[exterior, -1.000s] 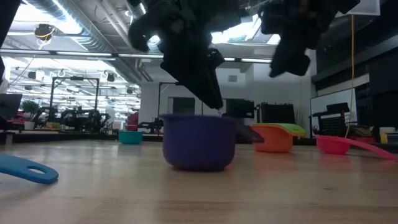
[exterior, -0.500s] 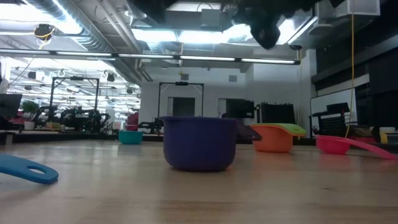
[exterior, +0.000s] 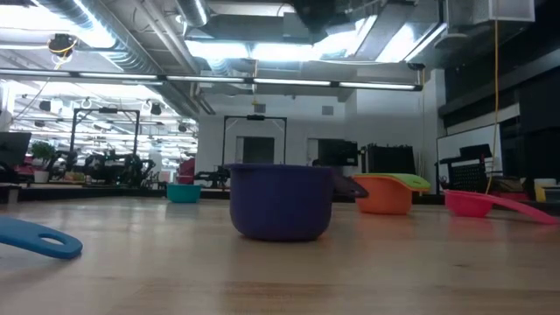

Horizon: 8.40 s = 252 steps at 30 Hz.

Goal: Nest measuring cups in basket
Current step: Stack the dark blue measuring cup on top of the green measuring cup, then stack the yellow measuring cup on top of the dark blue measuring cup

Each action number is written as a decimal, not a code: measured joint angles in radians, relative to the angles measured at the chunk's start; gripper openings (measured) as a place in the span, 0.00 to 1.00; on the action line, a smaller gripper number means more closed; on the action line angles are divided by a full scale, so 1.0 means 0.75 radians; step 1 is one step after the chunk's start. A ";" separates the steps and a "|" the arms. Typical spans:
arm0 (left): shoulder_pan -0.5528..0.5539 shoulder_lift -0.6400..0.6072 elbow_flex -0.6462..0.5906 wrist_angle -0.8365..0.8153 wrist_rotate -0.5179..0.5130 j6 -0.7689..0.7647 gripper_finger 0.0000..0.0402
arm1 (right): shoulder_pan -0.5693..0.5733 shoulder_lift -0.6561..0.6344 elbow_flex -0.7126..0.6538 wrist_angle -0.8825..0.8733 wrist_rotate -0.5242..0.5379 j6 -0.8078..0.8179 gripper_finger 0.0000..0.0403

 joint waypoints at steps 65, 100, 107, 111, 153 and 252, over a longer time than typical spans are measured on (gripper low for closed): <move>-0.310 -0.048 -0.010 -0.024 -0.327 -0.128 0.24 | -0.050 0.696 0.354 -0.361 -0.214 -0.380 0.28; -0.183 -0.047 -0.302 0.301 -0.501 0.074 0.24 | 0.048 0.126 0.354 -1.145 0.037 0.176 0.03; -0.060 -0.047 -0.548 0.636 -0.273 0.213 0.24 | 0.093 -0.017 0.325 -1.285 0.217 0.319 0.03; 0.026 -0.047 -0.689 0.880 -0.111 0.328 0.24 | 0.095 -0.179 0.145 -1.247 0.340 0.431 0.03; 0.391 -0.047 -0.838 1.143 0.074 0.367 0.24 | -0.318 -0.602 -0.937 -0.163 0.746 1.540 0.07; 0.390 -0.047 -0.838 1.142 0.074 0.357 0.24 | 0.489 -0.611 -0.648 -0.811 0.314 1.597 0.19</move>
